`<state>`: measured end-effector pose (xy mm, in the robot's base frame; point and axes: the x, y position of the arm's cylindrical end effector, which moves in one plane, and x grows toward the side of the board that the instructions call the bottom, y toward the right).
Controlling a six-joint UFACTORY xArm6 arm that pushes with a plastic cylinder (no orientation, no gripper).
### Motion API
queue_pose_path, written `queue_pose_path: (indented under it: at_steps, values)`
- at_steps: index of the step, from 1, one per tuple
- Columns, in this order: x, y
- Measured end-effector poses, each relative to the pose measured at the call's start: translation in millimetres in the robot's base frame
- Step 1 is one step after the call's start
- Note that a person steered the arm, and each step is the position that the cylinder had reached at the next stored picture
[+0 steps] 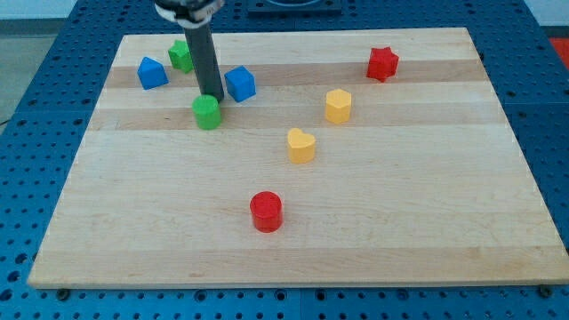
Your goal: Move the blue cube to the center left
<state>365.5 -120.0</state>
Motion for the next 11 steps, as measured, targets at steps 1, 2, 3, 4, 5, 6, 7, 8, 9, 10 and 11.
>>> queue_pose_path:
  at_steps: [1,2,3,4,5,6,7,8,9,10,11]
  values:
    - [43.2,-12.9]
    - [71.0,0.8]
    - [53.8,35.5]
    - [20.5,58.9]
    - [-22.4,83.3]
    - [-66.1,101.4]
    - [-78.0,85.1]
    - [-44.9,38.1]
    - [-27.0,-17.8]
    - [-30.0,-37.0]
    - [-41.6,-37.0]
